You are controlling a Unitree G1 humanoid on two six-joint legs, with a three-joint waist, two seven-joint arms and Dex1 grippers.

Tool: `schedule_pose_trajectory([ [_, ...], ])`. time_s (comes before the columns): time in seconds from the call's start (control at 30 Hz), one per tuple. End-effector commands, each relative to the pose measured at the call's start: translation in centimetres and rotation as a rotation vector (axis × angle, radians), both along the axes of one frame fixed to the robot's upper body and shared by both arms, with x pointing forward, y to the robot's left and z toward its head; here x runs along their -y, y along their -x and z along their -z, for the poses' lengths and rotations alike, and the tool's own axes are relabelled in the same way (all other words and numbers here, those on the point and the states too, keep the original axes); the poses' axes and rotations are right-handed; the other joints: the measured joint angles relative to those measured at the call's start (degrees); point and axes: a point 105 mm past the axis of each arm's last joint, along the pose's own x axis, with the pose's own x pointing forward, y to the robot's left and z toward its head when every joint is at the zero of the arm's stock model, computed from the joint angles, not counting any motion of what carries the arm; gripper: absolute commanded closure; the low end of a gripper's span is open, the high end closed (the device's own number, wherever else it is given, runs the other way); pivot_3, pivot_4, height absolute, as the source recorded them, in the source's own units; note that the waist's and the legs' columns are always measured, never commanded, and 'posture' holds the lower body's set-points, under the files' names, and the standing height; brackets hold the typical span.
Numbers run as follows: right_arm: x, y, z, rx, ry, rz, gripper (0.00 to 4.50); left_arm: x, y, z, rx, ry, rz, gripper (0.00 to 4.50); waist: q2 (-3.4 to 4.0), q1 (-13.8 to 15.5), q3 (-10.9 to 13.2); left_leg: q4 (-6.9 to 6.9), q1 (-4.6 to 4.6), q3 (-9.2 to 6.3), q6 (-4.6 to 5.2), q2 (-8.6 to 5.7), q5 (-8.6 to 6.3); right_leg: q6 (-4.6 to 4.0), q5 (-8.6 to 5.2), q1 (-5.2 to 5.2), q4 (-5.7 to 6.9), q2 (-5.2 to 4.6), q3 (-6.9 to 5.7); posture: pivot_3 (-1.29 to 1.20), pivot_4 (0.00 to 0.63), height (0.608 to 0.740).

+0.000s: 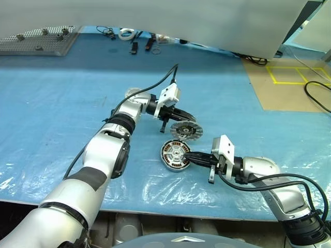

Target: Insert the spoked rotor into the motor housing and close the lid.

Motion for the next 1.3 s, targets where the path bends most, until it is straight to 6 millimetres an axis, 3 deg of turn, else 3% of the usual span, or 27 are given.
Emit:
schedule_pose_trajectory([
  [0.03, 0.0, 0.0, -0.3, 0.028, 0.001, -0.014, 4.5, 0.6, 0.7, -1.1, 0.046, 0.034, 0.059, 4.45, 0.0, 0.0, 0.0, 0.0, -0.01, 0.0, 0.0, 0.0, 0.0, 0.0, 0.0, 0.0, 0.0, 0.0, 0.0, 0.0, 0.15, 0.74],
  [0.4, 0.0, -0.3, -0.4, 0.034, -0.006, -0.03, 4.5, -1.1, 3.0, 1.6, 0.034, -0.057, 0.16, 4.45, 0.01, -0.2, 0.0, 0.02, 0.03, 0.01, 0.02, 0.02, 0.01, -0.01, 0.0, 0.0, 0.06, 0.04, 0.01, 0.0, 0.15, 0.74],
  [0.93, 3.0, 0.6, -0.3, -0.009, 0.028, 0.013, 4.5, -2.0, 5.1, 3.4, -0.011, -0.086, 0.235, 4.45, 0.01, -0.2, 0.0, 0.03, 0.04, 0.02, 0.05, 0.02, 0.03, -0.01, -0.01, 0.0, 0.08, 0.04, 0.02, 0.0, 0.15, 0.74],
  [1.3, 4.1, 0.9, 0.0, -0.022, 0.045, 0.034, 4.5, -3.0, 5.4, 6.4, 0.025, -0.172, 0.232, 4.45, 0.01, -0.2, 0.0, 0.06, 0.04, 0.03, 0.07, 0.01, 0.04, -0.02, -0.01, 0.0, 0.08, 0.03, 0.03, 0.0, 0.15, 0.74],
])
